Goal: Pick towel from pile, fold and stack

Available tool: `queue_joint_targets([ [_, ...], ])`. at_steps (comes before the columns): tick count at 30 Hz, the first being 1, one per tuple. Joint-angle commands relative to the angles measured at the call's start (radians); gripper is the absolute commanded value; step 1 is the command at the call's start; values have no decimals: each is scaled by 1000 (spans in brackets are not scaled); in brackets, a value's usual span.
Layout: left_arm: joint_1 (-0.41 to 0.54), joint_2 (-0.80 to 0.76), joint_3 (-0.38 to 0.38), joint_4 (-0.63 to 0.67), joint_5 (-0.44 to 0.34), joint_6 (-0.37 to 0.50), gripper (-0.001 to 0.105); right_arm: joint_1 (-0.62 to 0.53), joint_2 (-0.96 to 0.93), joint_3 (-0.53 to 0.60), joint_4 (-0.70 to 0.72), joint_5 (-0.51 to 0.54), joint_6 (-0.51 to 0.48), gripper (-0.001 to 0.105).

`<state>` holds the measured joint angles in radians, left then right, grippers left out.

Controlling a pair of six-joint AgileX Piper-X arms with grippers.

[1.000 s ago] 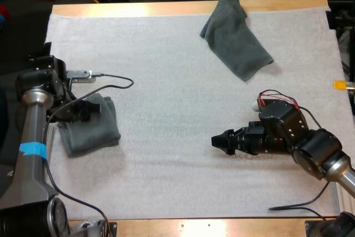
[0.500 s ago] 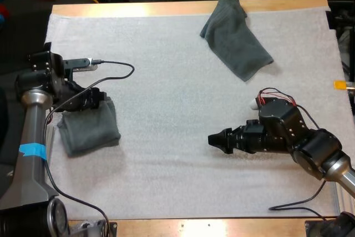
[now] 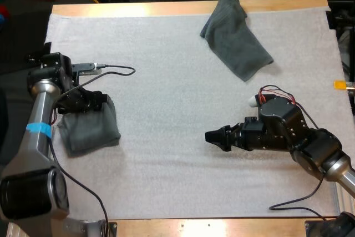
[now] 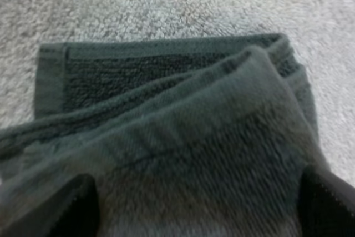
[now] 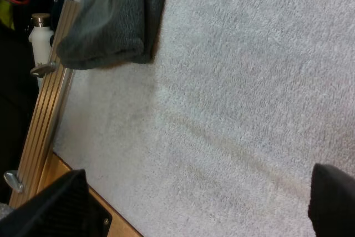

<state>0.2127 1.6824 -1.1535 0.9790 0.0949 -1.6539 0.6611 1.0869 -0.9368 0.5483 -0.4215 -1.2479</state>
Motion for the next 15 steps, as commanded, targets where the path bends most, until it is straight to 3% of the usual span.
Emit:
queue_joint_targets([
  [1, 0, 15, -3, -8, -18, -9, 71, 2, -4, -6, -6, -10, -5, 78],
  [15, 0, 67, -5, -23, -18, -14, 71, 2, -4, -6, -6, -10, -5, 78],
])
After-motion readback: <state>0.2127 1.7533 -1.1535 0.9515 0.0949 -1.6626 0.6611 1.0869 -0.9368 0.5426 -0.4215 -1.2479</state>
